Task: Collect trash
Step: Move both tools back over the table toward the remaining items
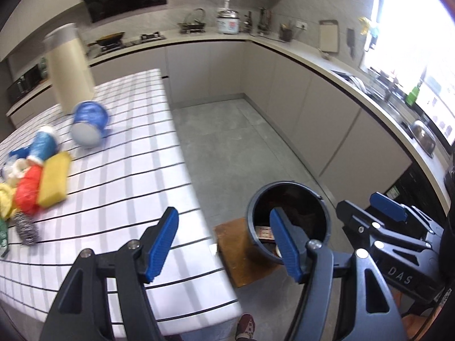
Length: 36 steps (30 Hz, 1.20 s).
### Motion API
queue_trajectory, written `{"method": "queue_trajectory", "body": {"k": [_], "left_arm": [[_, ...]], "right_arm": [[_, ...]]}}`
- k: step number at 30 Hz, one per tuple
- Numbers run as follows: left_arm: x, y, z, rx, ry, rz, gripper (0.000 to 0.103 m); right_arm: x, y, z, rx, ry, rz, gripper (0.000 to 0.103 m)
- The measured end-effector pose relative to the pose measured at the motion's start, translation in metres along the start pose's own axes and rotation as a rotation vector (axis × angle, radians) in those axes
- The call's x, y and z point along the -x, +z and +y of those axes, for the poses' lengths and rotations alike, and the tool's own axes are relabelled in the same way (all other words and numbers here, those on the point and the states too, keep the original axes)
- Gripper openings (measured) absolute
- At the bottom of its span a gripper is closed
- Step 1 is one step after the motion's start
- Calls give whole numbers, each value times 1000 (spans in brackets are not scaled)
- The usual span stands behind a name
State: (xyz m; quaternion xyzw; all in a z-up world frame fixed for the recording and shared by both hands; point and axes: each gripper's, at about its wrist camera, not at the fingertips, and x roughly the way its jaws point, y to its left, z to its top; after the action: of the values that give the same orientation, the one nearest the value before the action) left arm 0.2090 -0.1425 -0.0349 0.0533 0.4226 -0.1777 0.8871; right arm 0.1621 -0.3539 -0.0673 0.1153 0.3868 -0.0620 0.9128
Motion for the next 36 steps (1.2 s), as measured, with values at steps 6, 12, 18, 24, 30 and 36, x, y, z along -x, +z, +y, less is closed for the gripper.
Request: {"method": "queue_trajectory", "body": {"k": [6, 12, 18, 24, 30, 36], "left_arm": [[20, -11, 52, 47, 43, -15, 68], [39, -22, 109, 90, 83, -29, 71], [46, -35, 161, 130, 120, -25, 72], [54, -47, 213, 154, 161, -25, 72], [61, -57, 267, 196, 212, -24, 72], [66, -63, 314, 237, 259, -19, 72]], "right_arm": [[2, 0, 58, 44, 48, -4, 79], [0, -3, 125, 93, 97, -3, 80], [-9, -10, 186, 133, 136, 5, 81], [-17, -18, 238, 160, 171, 13, 81], [-28, -23, 288, 185, 204, 17, 81], [-40, -27, 327, 201, 226, 27, 81]]}}
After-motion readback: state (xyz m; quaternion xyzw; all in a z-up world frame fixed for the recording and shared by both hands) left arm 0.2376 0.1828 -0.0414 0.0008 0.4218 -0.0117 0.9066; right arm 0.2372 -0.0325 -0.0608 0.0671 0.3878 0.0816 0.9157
